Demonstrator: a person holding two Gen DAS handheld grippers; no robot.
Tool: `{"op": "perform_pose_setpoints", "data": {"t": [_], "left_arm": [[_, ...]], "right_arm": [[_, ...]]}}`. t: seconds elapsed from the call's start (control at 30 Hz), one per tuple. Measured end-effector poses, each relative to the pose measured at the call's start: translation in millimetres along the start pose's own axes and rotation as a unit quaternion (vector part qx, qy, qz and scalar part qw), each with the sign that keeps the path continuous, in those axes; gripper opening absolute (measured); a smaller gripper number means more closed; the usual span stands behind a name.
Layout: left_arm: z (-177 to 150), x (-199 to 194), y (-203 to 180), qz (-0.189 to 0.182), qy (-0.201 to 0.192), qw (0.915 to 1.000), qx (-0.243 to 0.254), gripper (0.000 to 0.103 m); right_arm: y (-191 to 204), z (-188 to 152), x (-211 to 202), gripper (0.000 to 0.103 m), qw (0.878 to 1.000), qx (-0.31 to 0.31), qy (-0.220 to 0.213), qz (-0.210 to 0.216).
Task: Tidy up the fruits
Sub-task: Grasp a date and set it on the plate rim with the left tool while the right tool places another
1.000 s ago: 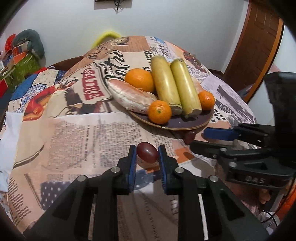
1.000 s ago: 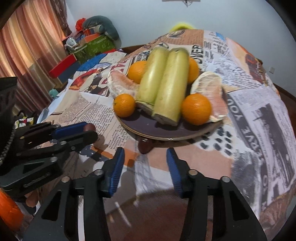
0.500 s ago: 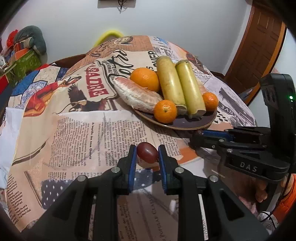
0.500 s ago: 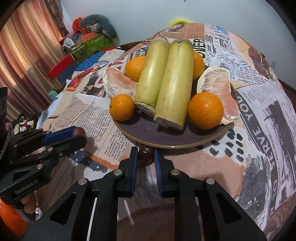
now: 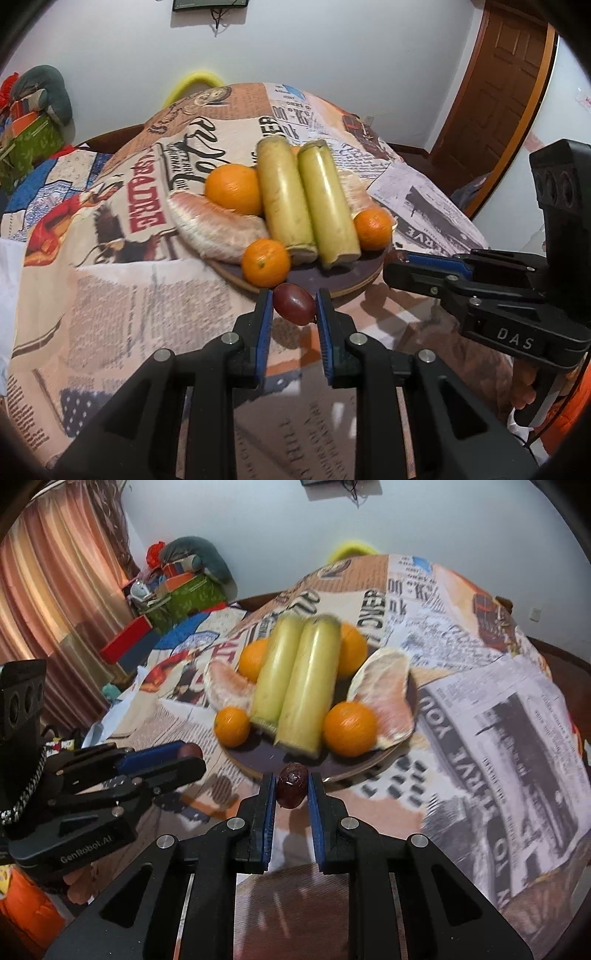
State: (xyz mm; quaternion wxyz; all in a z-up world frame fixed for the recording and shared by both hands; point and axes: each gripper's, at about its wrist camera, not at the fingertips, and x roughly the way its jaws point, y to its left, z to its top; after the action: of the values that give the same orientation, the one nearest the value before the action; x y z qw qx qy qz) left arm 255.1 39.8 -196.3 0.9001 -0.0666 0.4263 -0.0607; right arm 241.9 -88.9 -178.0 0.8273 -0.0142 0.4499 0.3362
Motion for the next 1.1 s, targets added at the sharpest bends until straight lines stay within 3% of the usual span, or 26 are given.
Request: {"op": "perform_pose_setpoints", "data": {"t": [0.7, 1.1], "left_arm": [[14, 37, -15, -0.007, 0.021, 0.9995, 0.022, 0.025], [12, 19, -13, 0.001, 0.006, 0.9998, 0.019, 0.028]], "right_arm": [[-5, 7, 19, 0.016, 0.999, -0.035, 0.005, -0.015], [-10, 9, 14, 0.025, 1.0, -0.018, 0.013, -0.002]]}}
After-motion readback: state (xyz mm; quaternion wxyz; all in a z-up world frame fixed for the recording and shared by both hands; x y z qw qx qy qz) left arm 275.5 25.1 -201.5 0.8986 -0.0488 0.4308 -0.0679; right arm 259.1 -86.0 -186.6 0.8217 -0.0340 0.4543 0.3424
